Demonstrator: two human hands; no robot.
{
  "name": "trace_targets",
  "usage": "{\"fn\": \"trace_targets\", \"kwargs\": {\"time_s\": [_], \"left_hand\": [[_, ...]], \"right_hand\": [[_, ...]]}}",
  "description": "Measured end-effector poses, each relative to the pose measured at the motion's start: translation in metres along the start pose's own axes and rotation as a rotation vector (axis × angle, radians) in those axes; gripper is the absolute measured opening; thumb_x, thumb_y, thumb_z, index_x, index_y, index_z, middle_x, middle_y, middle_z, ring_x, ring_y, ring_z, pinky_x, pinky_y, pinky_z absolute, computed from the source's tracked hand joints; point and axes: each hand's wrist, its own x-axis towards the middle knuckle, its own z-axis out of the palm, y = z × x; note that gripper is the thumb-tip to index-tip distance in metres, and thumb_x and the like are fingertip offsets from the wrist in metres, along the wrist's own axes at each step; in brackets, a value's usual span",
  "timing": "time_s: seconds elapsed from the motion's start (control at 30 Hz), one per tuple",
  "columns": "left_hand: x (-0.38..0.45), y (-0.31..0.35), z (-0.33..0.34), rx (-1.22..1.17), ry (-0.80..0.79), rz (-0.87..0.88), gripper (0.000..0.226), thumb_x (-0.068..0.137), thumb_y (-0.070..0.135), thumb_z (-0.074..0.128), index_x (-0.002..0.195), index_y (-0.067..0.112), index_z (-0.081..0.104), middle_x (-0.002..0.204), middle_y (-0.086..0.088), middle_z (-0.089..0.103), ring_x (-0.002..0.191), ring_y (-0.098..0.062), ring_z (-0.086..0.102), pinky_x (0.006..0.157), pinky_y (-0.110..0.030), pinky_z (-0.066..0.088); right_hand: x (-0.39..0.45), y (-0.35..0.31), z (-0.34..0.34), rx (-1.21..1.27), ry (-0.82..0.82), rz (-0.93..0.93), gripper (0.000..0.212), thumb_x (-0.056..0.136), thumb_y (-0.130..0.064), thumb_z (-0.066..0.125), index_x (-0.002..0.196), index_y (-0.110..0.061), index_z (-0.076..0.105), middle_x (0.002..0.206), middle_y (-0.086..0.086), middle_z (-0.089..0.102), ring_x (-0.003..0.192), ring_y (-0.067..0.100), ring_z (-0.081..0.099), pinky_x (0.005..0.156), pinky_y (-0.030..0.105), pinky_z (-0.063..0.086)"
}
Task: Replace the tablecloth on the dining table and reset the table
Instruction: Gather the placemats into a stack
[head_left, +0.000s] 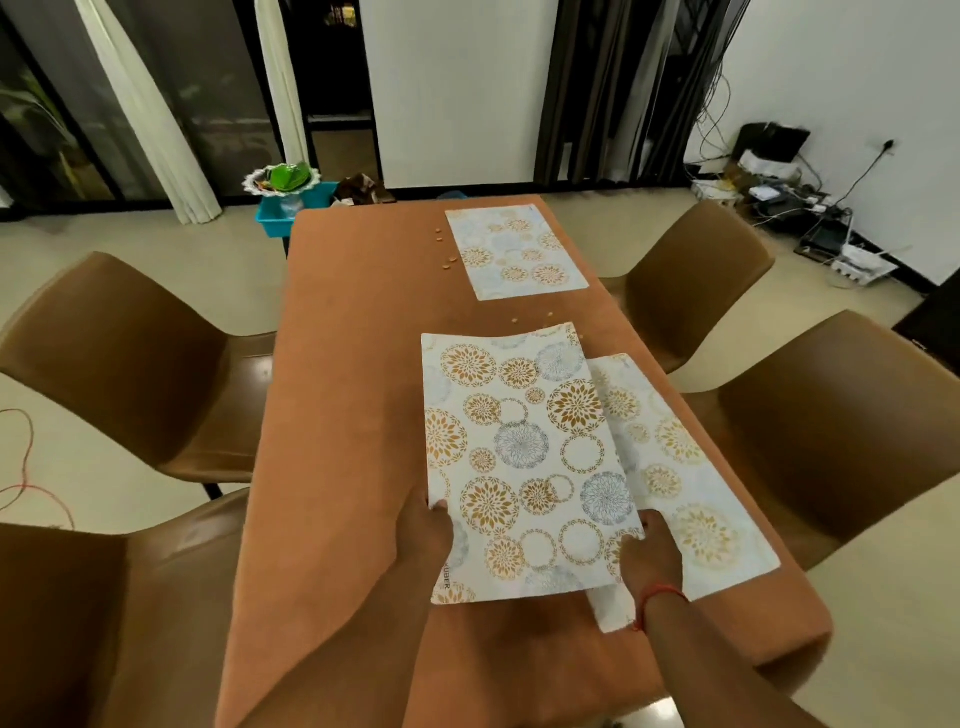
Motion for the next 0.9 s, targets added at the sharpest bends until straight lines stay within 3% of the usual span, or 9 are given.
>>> {"fn": "trace_targets", "kwargs": {"time_s": [0.1, 0.23, 0.37, 0.43, 0.5, 0.6, 0.67, 0.77, 0.9], "left_hand": [[-0.014, 0.012, 0.052, 0.028, 0.006, -0.016, 0.035, 0.101, 0.009, 0.05, 0.136, 0.005, 0.052, 0.133, -0.011, 0.059, 0.123, -0.03, 0.054, 0.107, -0.038, 0.042], [-0.034, 0.017, 0.13, 0.057, -0.04, -0.084, 0.037, 0.101, 0.011, 0.051, 0.137, 0.006, 0.053, 0.134, -0.011, 0.06, 0.12, -0.029, 0.057, 0.105, -0.038, 0.044], [-0.04, 0.018, 0.173, 0.173, -0.067, -0.166, 0.034, 0.098, 0.012, 0.052, 0.131, 0.008, 0.057, 0.126, -0.01, 0.065, 0.112, -0.029, 0.062, 0.097, -0.039, 0.051], [-0.046, 0.022, 0.182, 0.22, -0.049, -0.172, 0.029, 0.097, 0.009, 0.05, 0.124, 0.006, 0.061, 0.121, -0.011, 0.067, 0.106, -0.028, 0.063, 0.091, -0.035, 0.052], [-0.048, 0.026, 0.19, 0.286, -0.023, -0.178, 0.022, 0.095, 0.005, 0.05, 0.113, 0.005, 0.063, 0.114, -0.012, 0.068, 0.097, -0.026, 0.064, 0.081, -0.031, 0.051], [-0.046, 0.027, 0.197, 0.41, -0.01, -0.185, 0.02, 0.093, 0.001, 0.05, 0.106, 0.004, 0.064, 0.108, -0.013, 0.069, 0.091, -0.024, 0.065, 0.081, -0.031, 0.054], [-0.046, 0.025, 0.204, 0.483, 0.015, -0.183, 0.017, 0.092, 0.002, 0.051, 0.101, 0.009, 0.063, 0.105, -0.011, 0.069, 0.093, -0.025, 0.066, 0.086, -0.034, 0.055], [-0.049, 0.024, 0.208, 0.492, 0.038, -0.194, 0.016, 0.092, 0.004, 0.052, 0.084, 0.016, 0.058, 0.091, -0.006, 0.066, 0.088, -0.022, 0.064, 0.077, -0.034, 0.056], [-0.059, 0.03, 0.215, 0.358, 0.05, -0.219, 0.014, 0.095, 0.002, 0.049, 0.102, 0.005, 0.062, 0.101, -0.006, 0.063, 0.093, -0.024, 0.061, 0.081, -0.03, 0.047]], "right_hand": [[0.045, 0.015, -0.04, -0.016, -0.032, -0.02, 0.042, 0.092, 0.005, 0.039, 0.122, -0.018, 0.057, 0.089, 0.0, 0.062, 0.071, 0.012, 0.056, 0.055, 0.026, 0.042], [0.109, 0.043, -0.094, -0.096, -0.093, -0.025, 0.045, 0.095, 0.003, 0.041, 0.135, -0.016, 0.049, 0.108, 0.011, 0.064, 0.071, 0.017, 0.055, 0.056, 0.027, 0.043], [0.144, 0.063, -0.127, -0.222, -0.153, -0.021, 0.038, 0.093, 0.002, 0.045, 0.125, -0.015, 0.053, 0.089, 0.01, 0.064, 0.064, 0.018, 0.06, 0.045, 0.023, 0.04], [0.155, 0.068, -0.133, -0.278, -0.184, -0.006, 0.037, 0.09, -0.002, 0.046, 0.124, -0.015, 0.055, 0.096, 0.008, 0.065, 0.075, 0.02, 0.064, 0.055, 0.026, 0.05], [0.164, 0.069, -0.137, -0.378, -0.167, -0.029, 0.039, 0.088, -0.008, 0.049, 0.124, -0.018, 0.056, 0.111, 0.006, 0.063, 0.094, 0.024, 0.063, 0.077, 0.035, 0.057], [0.167, 0.066, -0.138, -0.546, -0.128, -0.049, 0.042, 0.087, -0.015, 0.051, 0.128, -0.018, 0.055, 0.129, 0.007, 0.053, 0.116, 0.029, 0.052, 0.096, 0.041, 0.05], [0.167, 0.062, -0.141, -0.566, -0.137, -0.031, 0.042, 0.088, -0.017, 0.051, 0.13, -0.017, 0.053, 0.131, 0.008, 0.049, 0.118, 0.029, 0.05, 0.095, 0.04, 0.048], [0.175, 0.065, -0.143, -0.536, -0.163, -0.028, 0.042, 0.087, -0.022, 0.051, 0.129, -0.018, 0.054, 0.126, 0.007, 0.05, 0.113, 0.029, 0.053, 0.094, 0.041, 0.05], [0.185, 0.068, -0.151, -0.333, -0.212, -0.02, 0.036, 0.092, -0.022, 0.053, 0.125, -0.009, 0.054, 0.112, 0.009, 0.063, 0.093, 0.026, 0.062, 0.075, 0.035, 0.055]]}}
